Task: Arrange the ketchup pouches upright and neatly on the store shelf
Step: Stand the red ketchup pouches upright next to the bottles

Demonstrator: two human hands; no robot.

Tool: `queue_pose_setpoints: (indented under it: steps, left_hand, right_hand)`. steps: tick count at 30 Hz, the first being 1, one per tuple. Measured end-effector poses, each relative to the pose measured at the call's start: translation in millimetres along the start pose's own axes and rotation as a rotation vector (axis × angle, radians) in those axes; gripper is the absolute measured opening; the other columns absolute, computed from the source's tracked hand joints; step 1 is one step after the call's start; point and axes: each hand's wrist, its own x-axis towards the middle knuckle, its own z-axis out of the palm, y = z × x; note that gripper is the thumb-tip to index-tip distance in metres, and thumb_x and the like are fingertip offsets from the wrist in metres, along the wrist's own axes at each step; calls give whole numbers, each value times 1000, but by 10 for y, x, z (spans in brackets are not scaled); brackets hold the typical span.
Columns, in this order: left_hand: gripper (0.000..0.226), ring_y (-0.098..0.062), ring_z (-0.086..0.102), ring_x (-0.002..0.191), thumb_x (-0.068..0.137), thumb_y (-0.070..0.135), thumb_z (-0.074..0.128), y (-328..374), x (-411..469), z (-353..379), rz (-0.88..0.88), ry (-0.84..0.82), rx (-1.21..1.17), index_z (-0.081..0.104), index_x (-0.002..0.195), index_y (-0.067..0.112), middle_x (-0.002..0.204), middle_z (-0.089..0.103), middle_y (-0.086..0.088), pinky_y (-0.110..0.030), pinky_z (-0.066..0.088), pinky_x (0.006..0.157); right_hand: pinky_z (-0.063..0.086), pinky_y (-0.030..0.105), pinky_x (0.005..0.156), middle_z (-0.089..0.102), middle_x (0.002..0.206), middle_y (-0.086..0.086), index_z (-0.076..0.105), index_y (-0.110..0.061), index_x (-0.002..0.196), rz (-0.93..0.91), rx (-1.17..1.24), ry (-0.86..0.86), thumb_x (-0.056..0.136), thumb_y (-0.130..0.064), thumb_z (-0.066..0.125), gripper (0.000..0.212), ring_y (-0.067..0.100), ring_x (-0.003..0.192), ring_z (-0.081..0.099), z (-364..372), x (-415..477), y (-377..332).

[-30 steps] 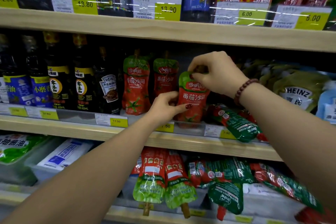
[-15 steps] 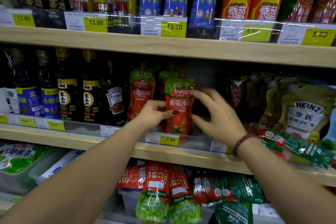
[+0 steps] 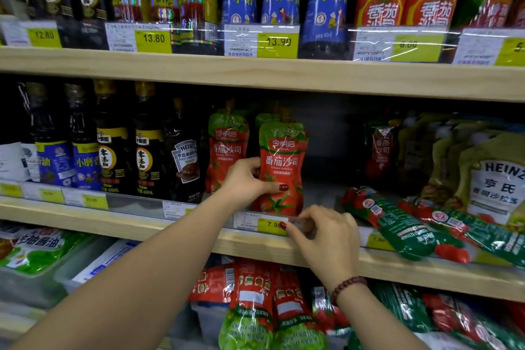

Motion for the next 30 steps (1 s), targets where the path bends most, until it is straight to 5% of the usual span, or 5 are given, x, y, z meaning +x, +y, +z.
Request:
queue_pose_setpoints:
  steps: [5, 9, 11, 14, 30]
  left_hand:
    - [48, -18, 61, 105, 65, 15, 82, -27, 74, -30, -32, -4, -35, 61, 106, 27, 99, 64, 10, -34, 49, 88]
    - [68, -14, 63, 91, 60, 31, 85, -57, 11, -11, 30, 151, 158, 52, 119, 27, 101, 64, 6, -28, 51, 76]
    - [99, -10, 62, 85, 56, 38, 85, -87, -96, 1, 119, 256, 278, 28, 137, 40, 103, 63, 8, -31, 52, 72]
    - [121, -15, 64, 92, 59, 32, 84, -135, -221, 16, 233, 226, 443, -5, 135, 63, 115, 61, 6, -39, 55, 73]
    - [117, -25, 58, 114, 71, 7, 76, -102, 76, 12, 185, 56, 481, -5, 137, 58, 133, 54, -8, -47, 50, 94]
  right_hand:
    - [31, 26, 65, 54, 59, -14, 52, -30, 66, -41, -28, 44, 71, -50, 70, 27, 6, 58, 50, 45, -25, 36]
    - [32, 25, 64, 53, 59, -15, 53, -29, 68, -65, -49, 82, 72, -49, 70, 27, 6, 58, 48, 81, -44, 43]
    - [31, 25, 63, 52, 60, -15, 53, -29, 68, -76, -61, 93, 71, -49, 70, 26, 6, 58, 48, 93, -48, 51]
    - [28, 24, 64, 52, 61, -15, 53, -28, 69, -94, -79, 105, 72, -49, 68, 26, 6, 60, 48, 108, -57, 67]
    - [27, 25, 65, 52, 63, -11, 52, -26, 71, -143, -82, 147, 78, -49, 64, 27, 11, 61, 49, 137, -72, 86]
